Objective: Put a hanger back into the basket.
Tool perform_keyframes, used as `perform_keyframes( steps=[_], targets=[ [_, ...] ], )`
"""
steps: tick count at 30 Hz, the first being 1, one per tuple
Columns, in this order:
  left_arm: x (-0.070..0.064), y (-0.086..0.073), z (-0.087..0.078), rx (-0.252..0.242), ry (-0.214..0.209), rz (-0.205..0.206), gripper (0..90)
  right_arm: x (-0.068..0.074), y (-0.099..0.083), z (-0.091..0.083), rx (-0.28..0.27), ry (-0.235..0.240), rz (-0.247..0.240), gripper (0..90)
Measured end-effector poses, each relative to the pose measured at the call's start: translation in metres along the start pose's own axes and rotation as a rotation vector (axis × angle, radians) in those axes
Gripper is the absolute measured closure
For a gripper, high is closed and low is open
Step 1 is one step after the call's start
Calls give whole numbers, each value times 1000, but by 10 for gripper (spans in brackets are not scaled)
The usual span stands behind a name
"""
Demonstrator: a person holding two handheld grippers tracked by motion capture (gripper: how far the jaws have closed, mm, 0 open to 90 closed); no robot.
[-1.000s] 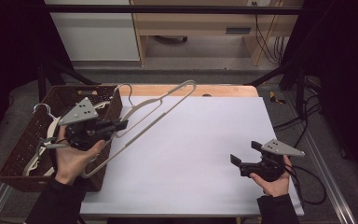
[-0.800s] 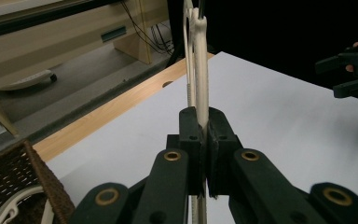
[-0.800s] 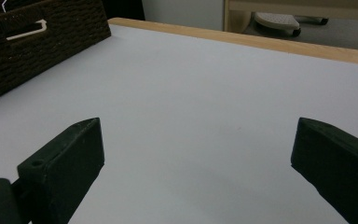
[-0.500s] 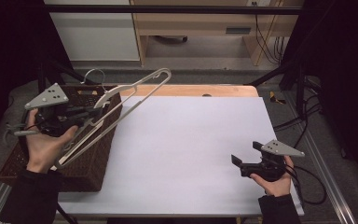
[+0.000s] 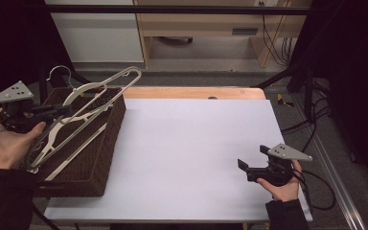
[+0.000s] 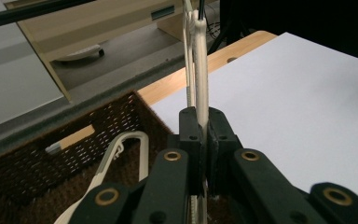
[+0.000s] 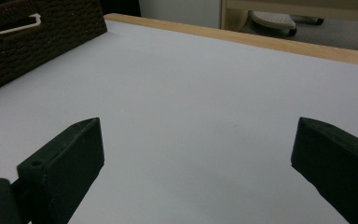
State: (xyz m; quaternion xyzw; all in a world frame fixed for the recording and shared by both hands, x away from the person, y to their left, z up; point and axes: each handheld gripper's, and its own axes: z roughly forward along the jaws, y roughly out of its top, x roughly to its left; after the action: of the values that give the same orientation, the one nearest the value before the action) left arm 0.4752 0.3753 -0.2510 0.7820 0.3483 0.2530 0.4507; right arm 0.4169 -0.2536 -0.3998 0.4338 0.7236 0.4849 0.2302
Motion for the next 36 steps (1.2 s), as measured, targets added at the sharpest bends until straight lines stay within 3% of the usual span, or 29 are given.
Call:
perform_keyframes(
  steps=[12, 20, 27, 36],
  targets=[
    [41, -33, 3, 32, 35, -64, 866, 0, -1, 2, 9, -6, -2, 27],
    [59, -59, 3, 57, 56, -111, 866, 0, -1, 2, 11, -6, -3, 27],
    [63, -76, 6, 101, 53, -130, 866, 0, -1, 2, 13, 0, -5, 27],
    [54, -103, 31, 155, 34, -193, 866, 0, -2, 3, 21, -5, -2, 28]
  ],
)
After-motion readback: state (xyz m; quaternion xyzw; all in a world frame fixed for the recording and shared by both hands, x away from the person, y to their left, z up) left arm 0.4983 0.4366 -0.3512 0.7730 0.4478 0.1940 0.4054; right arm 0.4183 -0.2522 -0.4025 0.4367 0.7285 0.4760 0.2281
